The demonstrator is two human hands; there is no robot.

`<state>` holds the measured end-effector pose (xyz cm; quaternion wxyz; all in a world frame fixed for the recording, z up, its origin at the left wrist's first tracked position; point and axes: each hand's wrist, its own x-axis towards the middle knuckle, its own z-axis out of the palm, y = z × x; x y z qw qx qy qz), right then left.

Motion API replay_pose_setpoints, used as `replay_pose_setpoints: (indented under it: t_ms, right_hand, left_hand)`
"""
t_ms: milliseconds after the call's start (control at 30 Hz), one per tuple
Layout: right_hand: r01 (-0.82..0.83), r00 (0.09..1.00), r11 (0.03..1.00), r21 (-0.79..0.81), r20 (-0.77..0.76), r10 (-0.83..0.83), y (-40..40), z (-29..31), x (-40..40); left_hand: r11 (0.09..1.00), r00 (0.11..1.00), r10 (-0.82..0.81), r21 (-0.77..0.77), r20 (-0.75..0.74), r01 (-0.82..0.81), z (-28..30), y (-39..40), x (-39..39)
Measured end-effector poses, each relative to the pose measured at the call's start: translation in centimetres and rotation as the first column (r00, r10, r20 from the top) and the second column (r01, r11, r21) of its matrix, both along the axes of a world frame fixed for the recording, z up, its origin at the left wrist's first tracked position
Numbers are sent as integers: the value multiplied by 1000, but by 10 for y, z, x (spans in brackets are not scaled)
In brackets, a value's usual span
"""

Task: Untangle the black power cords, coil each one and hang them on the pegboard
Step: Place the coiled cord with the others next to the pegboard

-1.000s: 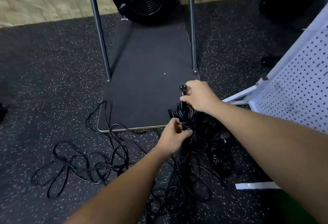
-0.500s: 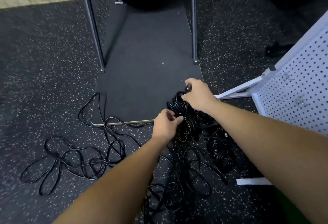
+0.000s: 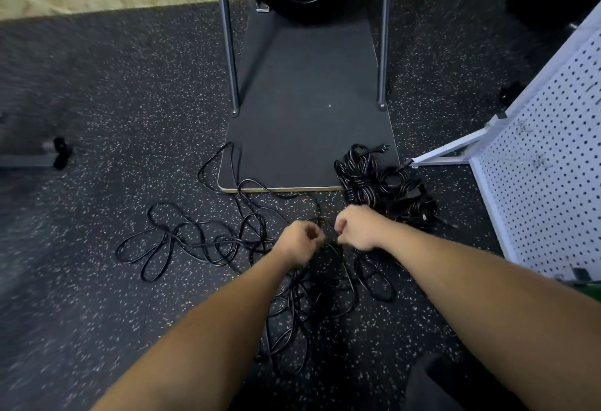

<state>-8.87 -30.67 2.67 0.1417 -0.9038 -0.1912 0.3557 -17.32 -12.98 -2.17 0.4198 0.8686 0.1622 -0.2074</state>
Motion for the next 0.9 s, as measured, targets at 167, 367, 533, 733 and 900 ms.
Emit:
replay_pose_setpoints:
  t_ms: [167, 367, 533, 733, 900]
  right_hand:
    - [200, 969, 980, -15, -143, -200, 11, -63, -58]
    - [610, 763, 772, 178, -397, -511, 7, -113, -89]
    - [740, 670, 574, 350, -454, -587, 1, -100, -89]
    - [677, 734, 537, 503, -406, -545, -2, -2, -63]
    - [433, 899, 736, 520, -301, -316, 4, 99, -59]
  left_hand:
    - [999, 996, 3, 53, -93, 2, -36, 2, -48]
    - [999, 988, -21, 29, -154, 26, -71, -24, -86]
    - [1000, 998, 7, 6, -69, -6, -69, -36, -95]
    - [994, 992, -106, 14, 70, 105, 21, -2, -67]
    - [962, 970, -87, 271, 227, 23, 120, 40, -41]
